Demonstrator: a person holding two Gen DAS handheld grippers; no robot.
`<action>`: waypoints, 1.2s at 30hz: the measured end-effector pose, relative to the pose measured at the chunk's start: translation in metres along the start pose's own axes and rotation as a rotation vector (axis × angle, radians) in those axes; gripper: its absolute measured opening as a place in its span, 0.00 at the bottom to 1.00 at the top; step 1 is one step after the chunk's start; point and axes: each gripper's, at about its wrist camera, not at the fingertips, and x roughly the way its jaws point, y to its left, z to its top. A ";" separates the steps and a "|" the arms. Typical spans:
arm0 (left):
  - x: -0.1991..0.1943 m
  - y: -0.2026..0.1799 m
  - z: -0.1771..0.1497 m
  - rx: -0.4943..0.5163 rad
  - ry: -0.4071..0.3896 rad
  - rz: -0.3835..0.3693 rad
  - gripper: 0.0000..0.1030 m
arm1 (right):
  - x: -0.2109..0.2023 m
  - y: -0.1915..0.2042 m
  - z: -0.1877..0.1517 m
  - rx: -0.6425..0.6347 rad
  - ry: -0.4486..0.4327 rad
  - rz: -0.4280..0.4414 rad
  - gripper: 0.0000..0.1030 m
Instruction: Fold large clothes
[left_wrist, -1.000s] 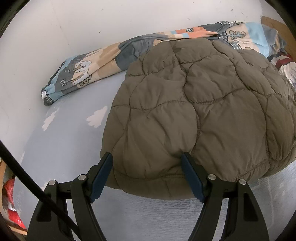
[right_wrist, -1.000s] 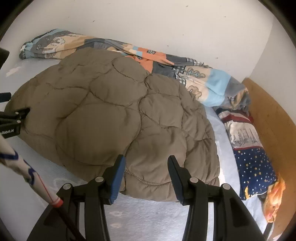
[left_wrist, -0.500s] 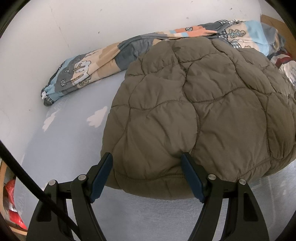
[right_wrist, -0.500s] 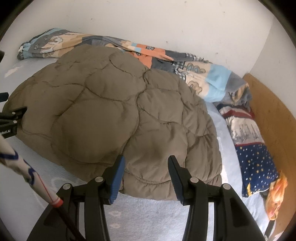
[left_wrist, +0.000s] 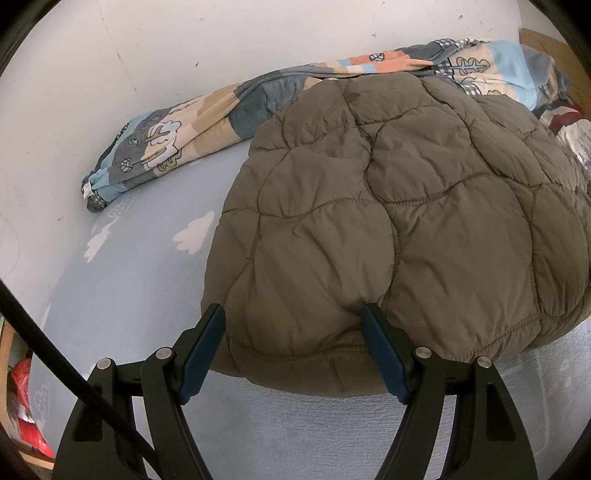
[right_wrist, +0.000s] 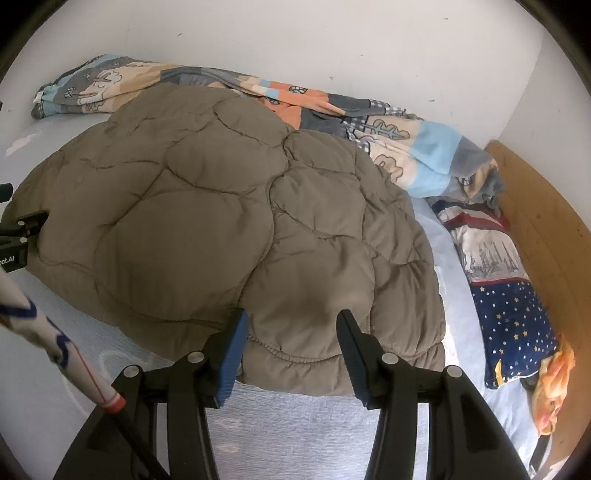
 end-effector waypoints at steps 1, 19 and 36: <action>0.000 0.000 0.000 0.000 0.000 0.001 0.73 | 0.000 0.000 0.000 -0.001 0.000 -0.001 0.52; 0.000 0.002 0.001 -0.002 0.006 -0.011 0.73 | -0.001 0.001 0.002 -0.008 -0.004 -0.002 0.53; 0.069 0.167 -0.049 -0.936 0.344 -0.525 0.73 | 0.051 -0.200 -0.061 1.007 0.260 0.270 0.81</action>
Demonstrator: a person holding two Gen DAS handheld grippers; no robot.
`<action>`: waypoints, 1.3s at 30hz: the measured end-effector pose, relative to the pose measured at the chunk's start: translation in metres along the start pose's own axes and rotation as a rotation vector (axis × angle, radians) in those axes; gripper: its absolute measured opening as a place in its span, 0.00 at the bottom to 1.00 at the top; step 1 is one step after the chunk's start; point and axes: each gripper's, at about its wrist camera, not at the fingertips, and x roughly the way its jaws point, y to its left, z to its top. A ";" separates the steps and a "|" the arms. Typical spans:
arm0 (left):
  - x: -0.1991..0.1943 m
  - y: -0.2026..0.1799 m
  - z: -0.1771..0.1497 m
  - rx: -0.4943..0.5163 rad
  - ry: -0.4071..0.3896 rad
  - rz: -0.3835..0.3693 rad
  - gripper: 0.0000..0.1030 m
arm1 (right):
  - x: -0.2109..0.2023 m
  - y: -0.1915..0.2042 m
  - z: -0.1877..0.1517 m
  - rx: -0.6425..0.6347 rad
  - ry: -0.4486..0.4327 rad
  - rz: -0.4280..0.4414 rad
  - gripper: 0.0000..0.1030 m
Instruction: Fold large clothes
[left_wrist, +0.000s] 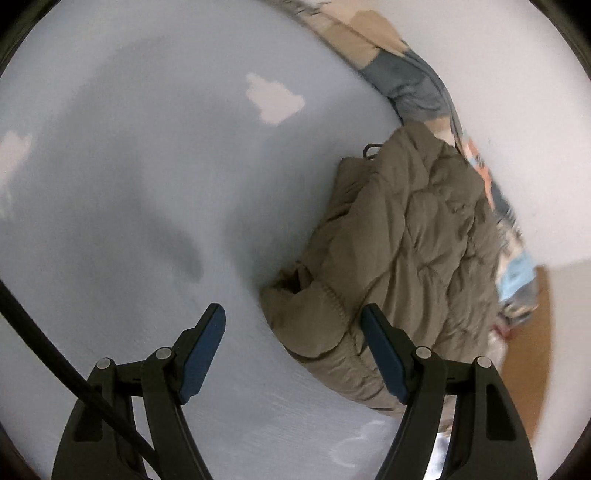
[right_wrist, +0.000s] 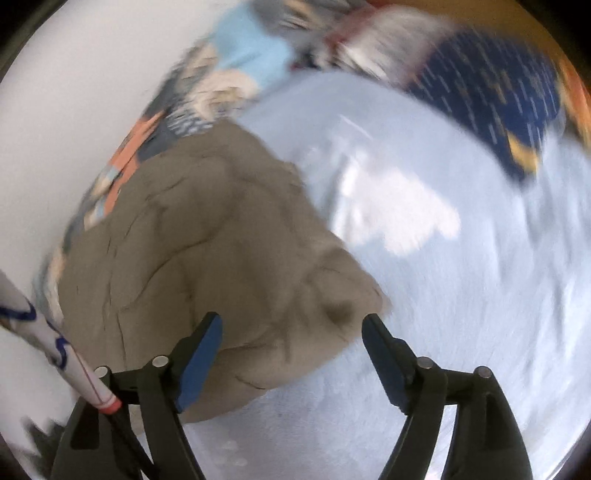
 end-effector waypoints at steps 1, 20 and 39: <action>0.000 0.002 0.000 -0.012 0.000 -0.010 0.73 | 0.003 -0.010 0.001 0.052 0.020 0.014 0.81; 0.049 -0.012 -0.013 -0.022 -0.032 -0.165 0.72 | 0.072 -0.058 -0.003 0.372 0.052 0.344 0.87; -0.071 -0.099 -0.104 0.544 -0.352 0.187 0.38 | -0.081 0.043 -0.039 -0.309 -0.234 0.041 0.28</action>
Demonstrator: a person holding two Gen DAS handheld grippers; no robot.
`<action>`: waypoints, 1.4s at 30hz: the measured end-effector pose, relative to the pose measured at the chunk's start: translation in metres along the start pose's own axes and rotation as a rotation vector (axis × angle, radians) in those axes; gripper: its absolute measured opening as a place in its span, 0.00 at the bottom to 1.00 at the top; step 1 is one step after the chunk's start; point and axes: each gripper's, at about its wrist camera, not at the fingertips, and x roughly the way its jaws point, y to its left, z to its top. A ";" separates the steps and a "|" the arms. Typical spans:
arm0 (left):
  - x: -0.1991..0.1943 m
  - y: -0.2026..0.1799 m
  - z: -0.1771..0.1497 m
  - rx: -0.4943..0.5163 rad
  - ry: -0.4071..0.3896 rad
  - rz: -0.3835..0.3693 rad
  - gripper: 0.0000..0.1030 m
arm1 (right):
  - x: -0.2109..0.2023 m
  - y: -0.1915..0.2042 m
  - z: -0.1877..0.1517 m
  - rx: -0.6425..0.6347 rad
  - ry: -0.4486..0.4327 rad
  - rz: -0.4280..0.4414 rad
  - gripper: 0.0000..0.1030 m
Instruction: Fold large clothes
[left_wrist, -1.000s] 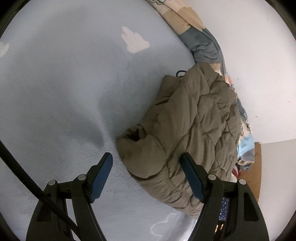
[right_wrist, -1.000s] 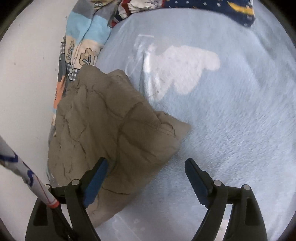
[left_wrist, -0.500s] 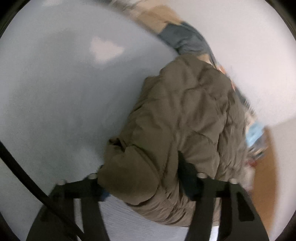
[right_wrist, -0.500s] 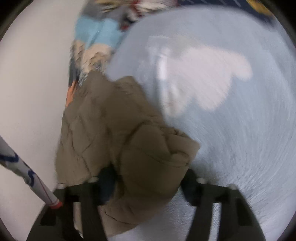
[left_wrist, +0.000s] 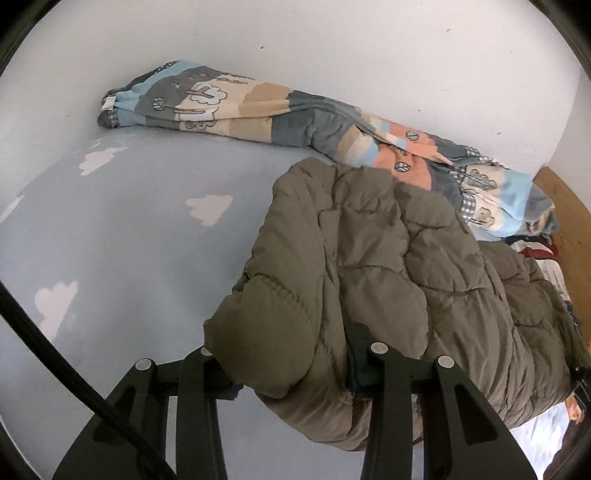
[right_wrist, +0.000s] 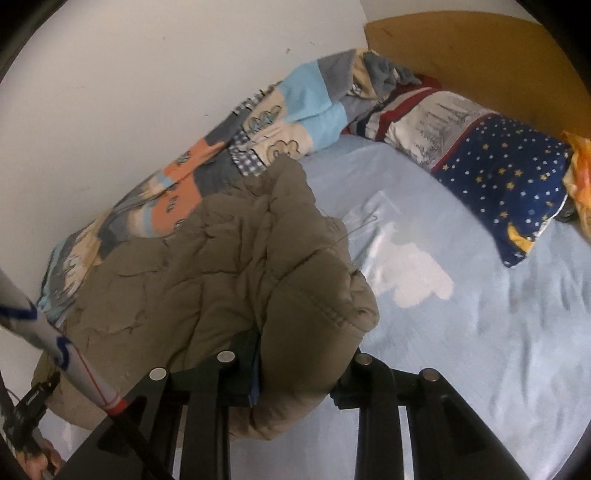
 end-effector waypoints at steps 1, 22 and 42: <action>-0.009 0.002 -0.007 -0.001 -0.001 -0.002 0.38 | -0.012 -0.001 -0.004 -0.008 0.002 0.008 0.28; -0.100 0.121 -0.132 -0.423 0.075 -0.062 0.64 | -0.092 -0.143 -0.138 0.410 0.228 0.076 0.68; -0.070 -0.102 -0.174 0.450 -0.094 0.105 0.72 | -0.063 0.029 -0.177 -0.377 0.054 -0.101 0.70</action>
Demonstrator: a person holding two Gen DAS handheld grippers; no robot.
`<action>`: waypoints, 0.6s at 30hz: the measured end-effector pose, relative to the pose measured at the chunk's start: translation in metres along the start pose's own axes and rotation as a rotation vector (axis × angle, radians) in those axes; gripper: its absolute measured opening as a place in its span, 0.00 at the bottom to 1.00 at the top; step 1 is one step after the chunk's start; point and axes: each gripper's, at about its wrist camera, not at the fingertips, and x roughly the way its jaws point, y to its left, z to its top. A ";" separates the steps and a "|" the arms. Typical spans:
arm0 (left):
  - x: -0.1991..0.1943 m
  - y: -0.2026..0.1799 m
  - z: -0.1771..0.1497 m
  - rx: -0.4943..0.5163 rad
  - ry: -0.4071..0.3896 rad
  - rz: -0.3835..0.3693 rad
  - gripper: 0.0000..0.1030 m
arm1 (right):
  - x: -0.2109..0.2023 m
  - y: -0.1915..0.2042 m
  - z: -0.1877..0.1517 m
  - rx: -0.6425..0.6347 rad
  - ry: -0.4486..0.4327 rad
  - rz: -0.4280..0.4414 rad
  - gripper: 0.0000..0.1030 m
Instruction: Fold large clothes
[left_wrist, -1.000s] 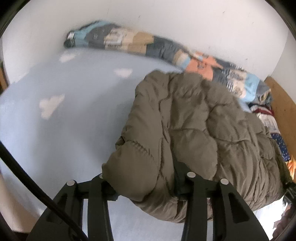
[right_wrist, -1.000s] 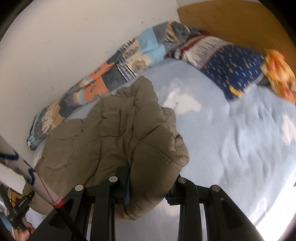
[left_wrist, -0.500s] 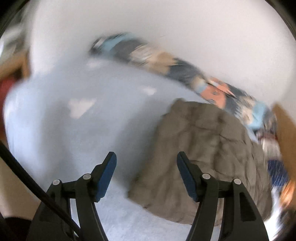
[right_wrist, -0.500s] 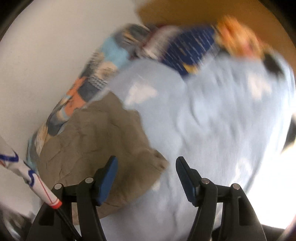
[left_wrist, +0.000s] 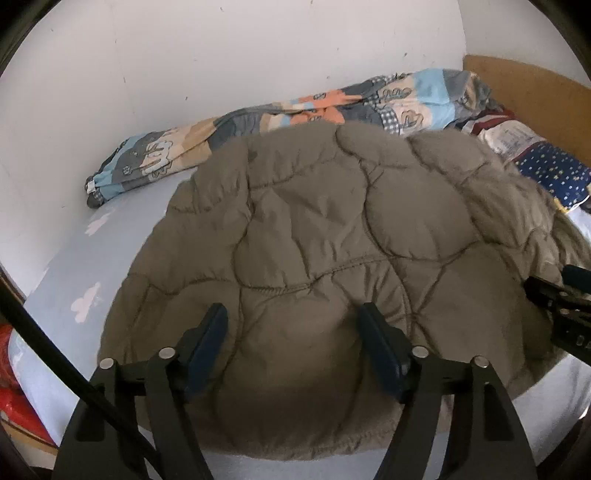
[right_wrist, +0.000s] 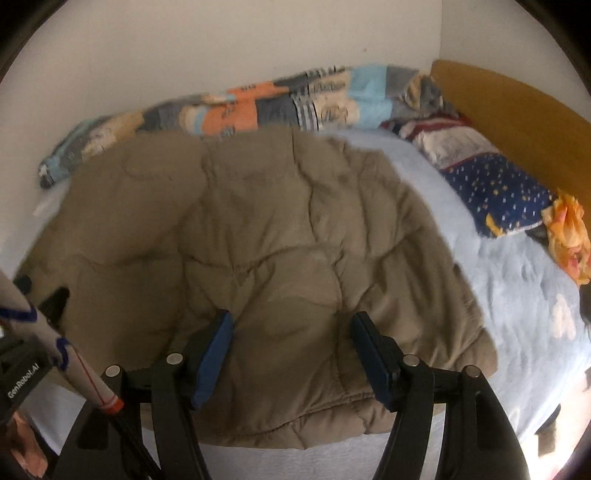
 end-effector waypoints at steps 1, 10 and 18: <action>0.001 -0.001 -0.003 0.001 -0.001 0.004 0.73 | 0.005 -0.001 -0.002 0.010 0.010 0.003 0.71; 0.009 -0.004 -0.005 0.009 -0.005 0.013 0.75 | 0.023 0.000 -0.002 0.031 0.046 0.008 0.79; 0.011 -0.003 -0.005 -0.001 0.001 0.009 0.75 | 0.026 0.001 -0.001 0.039 0.056 0.008 0.80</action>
